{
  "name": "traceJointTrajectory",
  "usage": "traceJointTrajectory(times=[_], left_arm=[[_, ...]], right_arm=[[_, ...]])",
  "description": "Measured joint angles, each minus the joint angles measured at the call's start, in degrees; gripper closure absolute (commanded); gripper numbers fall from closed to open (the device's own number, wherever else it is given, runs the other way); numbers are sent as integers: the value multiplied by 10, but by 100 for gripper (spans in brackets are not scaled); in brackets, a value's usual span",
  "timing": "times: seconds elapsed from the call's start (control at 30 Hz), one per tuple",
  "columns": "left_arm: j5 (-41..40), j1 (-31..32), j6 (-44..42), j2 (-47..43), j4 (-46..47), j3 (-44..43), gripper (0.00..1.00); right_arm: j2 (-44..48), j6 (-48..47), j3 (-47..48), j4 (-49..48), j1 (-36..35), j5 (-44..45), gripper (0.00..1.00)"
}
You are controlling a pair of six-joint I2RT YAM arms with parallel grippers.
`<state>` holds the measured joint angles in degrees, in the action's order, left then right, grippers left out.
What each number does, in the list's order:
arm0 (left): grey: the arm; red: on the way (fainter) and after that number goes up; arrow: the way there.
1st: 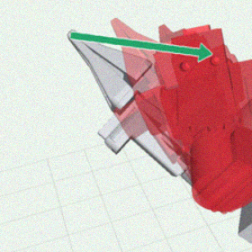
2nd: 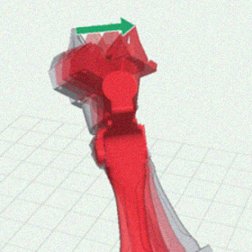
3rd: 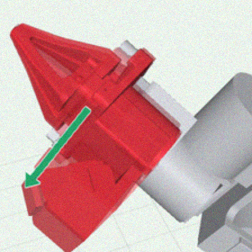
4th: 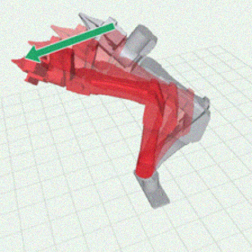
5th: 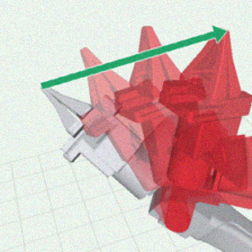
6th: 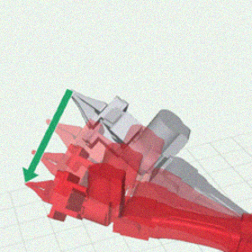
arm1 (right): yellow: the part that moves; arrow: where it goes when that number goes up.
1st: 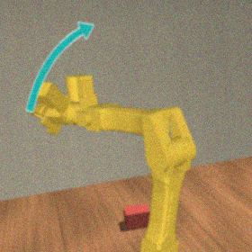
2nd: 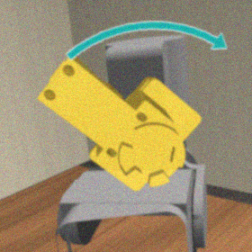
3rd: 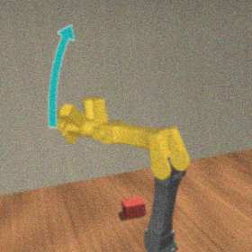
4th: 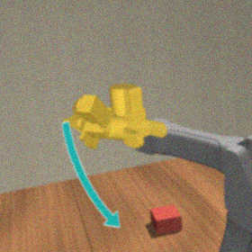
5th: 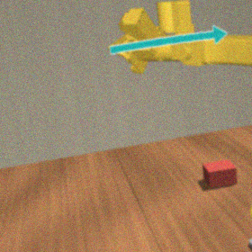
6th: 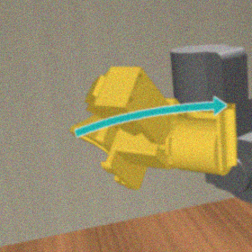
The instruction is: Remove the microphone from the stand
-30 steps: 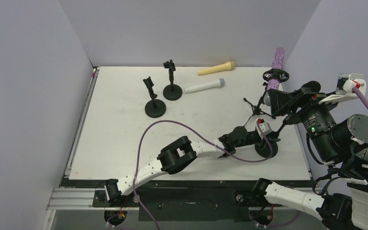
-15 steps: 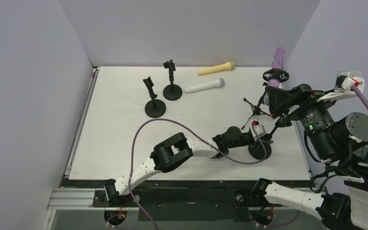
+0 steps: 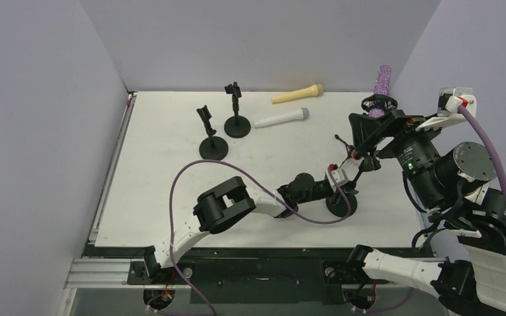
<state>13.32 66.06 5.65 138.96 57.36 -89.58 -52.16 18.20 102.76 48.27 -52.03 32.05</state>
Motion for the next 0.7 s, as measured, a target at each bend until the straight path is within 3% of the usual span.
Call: traceJointTrajectory(times=[0.7], left_arm=[[-118, -62, -10, -220, 102, 370, 100]], right_arm=[[-46, 5, -5, -48, -1, -70, 17]])
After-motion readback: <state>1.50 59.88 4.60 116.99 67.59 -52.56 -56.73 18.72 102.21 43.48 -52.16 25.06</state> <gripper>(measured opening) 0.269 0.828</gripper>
